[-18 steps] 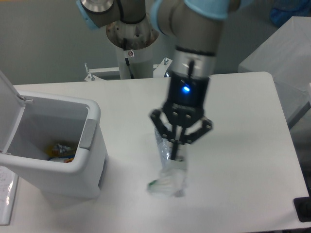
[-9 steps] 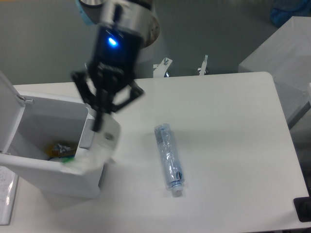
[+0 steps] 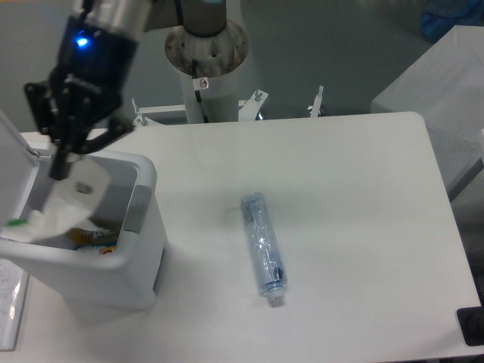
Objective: Place the trash in the trash can
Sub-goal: 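Open the gripper to drop the bag into the bin, then move the empty gripper back toward the clear plastic bottle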
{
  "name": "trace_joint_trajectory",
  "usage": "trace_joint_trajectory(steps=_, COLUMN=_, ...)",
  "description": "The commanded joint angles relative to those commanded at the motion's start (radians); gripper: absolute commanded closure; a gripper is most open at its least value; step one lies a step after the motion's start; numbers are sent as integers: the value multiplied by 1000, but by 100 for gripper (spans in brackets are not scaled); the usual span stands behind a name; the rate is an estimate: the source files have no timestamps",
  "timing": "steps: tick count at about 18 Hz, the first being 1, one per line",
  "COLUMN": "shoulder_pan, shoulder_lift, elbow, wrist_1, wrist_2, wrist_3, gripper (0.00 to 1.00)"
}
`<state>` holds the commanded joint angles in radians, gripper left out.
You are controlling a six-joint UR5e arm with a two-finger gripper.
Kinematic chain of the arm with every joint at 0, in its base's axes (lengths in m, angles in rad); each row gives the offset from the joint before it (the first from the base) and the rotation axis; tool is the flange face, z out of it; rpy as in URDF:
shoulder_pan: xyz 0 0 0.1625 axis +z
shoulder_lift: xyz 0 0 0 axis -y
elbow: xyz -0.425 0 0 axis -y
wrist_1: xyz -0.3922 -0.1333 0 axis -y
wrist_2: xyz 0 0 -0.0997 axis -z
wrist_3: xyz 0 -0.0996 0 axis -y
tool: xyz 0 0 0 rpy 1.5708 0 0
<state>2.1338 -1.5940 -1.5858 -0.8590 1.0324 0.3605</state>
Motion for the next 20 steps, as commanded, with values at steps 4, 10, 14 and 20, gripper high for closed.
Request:
trace_joint_trajectory(steps=4, shoulder_pan=0, shoulder_lift=46, elbow=-59, wrist_1=3, wrist_2=8, wrist_3=12, gripper=0)
trace_joint_trajectory(steps=10, shoulder_pan=223, shoulder_lift=40, elbow=1, wrist_1=3, wrist_2=0, wrist_3=35, gripper=0)
trace_joint_trajectory(steps=14, shoulder_pan=362, shoulder_lift=-10, elbow=59, wrist_1=3, wrist_2=-2, wrist_3=37, gripper=0)
trace_joint_trajectory(steps=20, shoulder_pan=520, shoulder_lift=-133, elbow=124, wrist_1=3, wrist_2=0, wrist_3=40, gripper=0)
